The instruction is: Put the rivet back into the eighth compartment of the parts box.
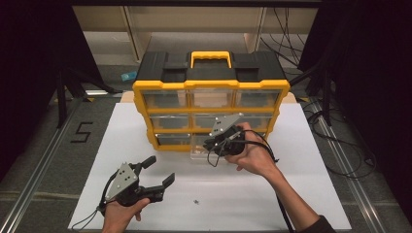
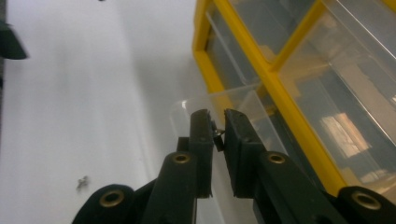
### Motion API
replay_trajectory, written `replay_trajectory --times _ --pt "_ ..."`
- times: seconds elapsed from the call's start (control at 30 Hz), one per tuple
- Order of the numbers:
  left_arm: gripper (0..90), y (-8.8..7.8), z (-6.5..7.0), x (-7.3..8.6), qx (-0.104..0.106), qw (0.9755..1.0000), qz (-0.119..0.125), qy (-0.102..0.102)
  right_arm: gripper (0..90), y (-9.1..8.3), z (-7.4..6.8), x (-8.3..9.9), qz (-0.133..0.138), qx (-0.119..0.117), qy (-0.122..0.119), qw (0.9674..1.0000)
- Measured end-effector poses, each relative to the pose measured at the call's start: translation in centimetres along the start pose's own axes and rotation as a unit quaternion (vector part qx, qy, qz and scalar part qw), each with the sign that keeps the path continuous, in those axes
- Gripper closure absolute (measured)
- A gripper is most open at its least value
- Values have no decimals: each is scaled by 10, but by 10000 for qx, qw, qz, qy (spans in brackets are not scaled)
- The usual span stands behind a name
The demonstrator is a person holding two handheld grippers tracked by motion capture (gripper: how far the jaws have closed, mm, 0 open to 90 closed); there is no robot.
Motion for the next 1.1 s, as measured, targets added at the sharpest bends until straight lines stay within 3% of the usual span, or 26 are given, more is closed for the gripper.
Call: replay_trajectory --times 0.07,0.43,0.5,0.53,0.67,0.77,0.83,0.9,1.1 --pt "159 0 0 0 -1 10000 6 7 819 4 6 3 -68 108 72 9999" --pt "159 0 0 0 8 10000 -8 21 814 18 17 11 -288 181 232 9992" --pt "159 0 0 0 4 10000 3 10 787 20 18 13 -329 185 275 9989" --pt "159 0 0 0 2 10000 3 6 701 22 18 13 -297 204 293 9989" --pt "159 0 0 0 2 10000 -2 4 633 17 18 11 -260 309 341 9986" --pt "159 0 0 0 0 10000 -14 13 536 11 13 7 -158 341 321 9988" --pt "159 0 0 0 7 10000 6 8 480 5 7 4 -33 245 173 9995" --pt "159 0 0 0 2 10000 4 10 460 3 3 3 -45 210 192 9996" --pt "159 0 0 0 2 10000 18 14 357 0 -24 0 6 -92 -40 9999"
Point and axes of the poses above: each handheld gripper's, and its own axes: y roughly forward along the jaws, x roughly out of its underside, z roughly to its right, the point moved 3 cm from there along y, roughly forward along the jaws, and after that the axes turned 2 degrees about -z, right-handed, at the moved point
